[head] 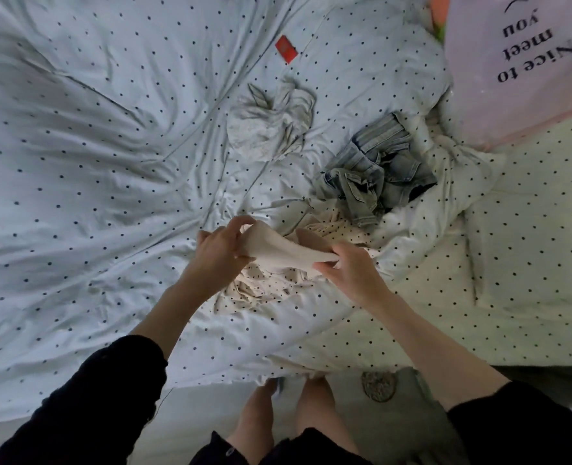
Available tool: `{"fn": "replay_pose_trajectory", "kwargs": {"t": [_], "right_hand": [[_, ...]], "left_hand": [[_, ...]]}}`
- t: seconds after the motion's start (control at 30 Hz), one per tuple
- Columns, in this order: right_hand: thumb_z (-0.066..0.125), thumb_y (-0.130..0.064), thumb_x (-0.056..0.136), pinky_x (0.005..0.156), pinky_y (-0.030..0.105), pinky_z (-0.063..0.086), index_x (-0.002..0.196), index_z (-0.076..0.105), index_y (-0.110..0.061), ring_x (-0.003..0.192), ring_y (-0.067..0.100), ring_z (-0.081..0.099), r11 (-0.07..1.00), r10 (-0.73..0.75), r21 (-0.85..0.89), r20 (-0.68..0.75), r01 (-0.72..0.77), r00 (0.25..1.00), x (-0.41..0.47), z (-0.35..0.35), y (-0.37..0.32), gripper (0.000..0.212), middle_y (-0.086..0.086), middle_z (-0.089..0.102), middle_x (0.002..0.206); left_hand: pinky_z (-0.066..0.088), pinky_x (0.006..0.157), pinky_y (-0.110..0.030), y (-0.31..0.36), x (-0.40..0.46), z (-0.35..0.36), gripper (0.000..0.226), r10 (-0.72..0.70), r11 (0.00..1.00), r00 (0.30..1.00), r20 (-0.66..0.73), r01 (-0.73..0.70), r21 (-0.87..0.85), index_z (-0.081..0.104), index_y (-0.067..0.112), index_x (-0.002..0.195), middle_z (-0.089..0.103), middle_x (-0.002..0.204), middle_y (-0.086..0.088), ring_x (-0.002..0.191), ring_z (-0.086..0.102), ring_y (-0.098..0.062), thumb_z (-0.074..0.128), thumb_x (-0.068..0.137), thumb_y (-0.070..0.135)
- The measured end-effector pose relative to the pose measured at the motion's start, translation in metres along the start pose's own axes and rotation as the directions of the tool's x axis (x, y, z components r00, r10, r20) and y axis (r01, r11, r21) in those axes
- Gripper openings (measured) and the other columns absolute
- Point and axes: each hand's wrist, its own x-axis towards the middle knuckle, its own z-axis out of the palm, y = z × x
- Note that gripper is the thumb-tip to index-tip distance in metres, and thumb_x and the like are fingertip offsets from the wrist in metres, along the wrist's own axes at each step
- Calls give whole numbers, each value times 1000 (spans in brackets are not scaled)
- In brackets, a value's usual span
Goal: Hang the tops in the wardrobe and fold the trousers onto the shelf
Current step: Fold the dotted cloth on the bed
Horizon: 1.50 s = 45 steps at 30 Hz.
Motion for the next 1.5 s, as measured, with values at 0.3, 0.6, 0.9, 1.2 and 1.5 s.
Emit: {"fn": "replay_pose_trajectory", "kwargs": {"t": [0.3, 0.6, 0.9, 1.2, 1.5], "right_hand": [[85, -20, 61, 72, 49, 53, 76, 65, -2, 86, 34, 60, 884, -211, -429, -12, 185, 977, 27, -36, -33, 31, 14, 62, 91], [63, -19, 78, 86, 29, 47, 95, 70, -13, 99, 18, 60, 975, -138, -93, 470, 204, 872, 55, -40, -83, 19, 2, 68, 105], [61, -20, 90, 59, 21, 38, 116, 57, -10, 78, 13, 55, 987, -88, 154, 298, 43, 950, 93, -122, -138, 29, 5, 60, 97], [50, -25, 94, 85, 35, 49, 100, 57, -11, 92, 21, 58, 829, -79, 558, 55, 35, 995, 146, -243, -244, 17, 9, 59, 97], [37, -39, 99, 55, 27, 29, 92, 54, -10, 61, 12, 39, 822, -380, 285, -369, 493, 848, 166, -313, -342, 34, -8, 39, 66]], "left_hand": [[29, 76, -35, -35, -32, -42, 16, 82, 989, 985, -154, -61, 133, 69, 4, 83, 68, 77, -8, 80, 61, -31, 73, 73, 16], [39, 63, -33, -2, -26, -122, 15, -108, 990, 947, -304, 73, -122, 59, 1, 90, 61, 77, -13, 72, 54, -29, 55, 79, -8], [49, 64, -43, 30, -19, -199, 18, -116, 993, 880, -461, 98, -63, 60, 12, 84, 60, 69, -11, 73, 56, -39, 60, 74, -3], [41, 65, -36, 89, 5, -331, 15, -136, 988, 689, -711, 147, -47, 58, 5, 88, 59, 79, -12, 82, 57, -35, 52, 76, -2], [29, 57, -31, 125, -4, -429, 30, -172, 970, 524, -834, -59, -237, 58, -11, 84, 46, 67, -8, 67, 39, -19, 62, 87, 18]]}}
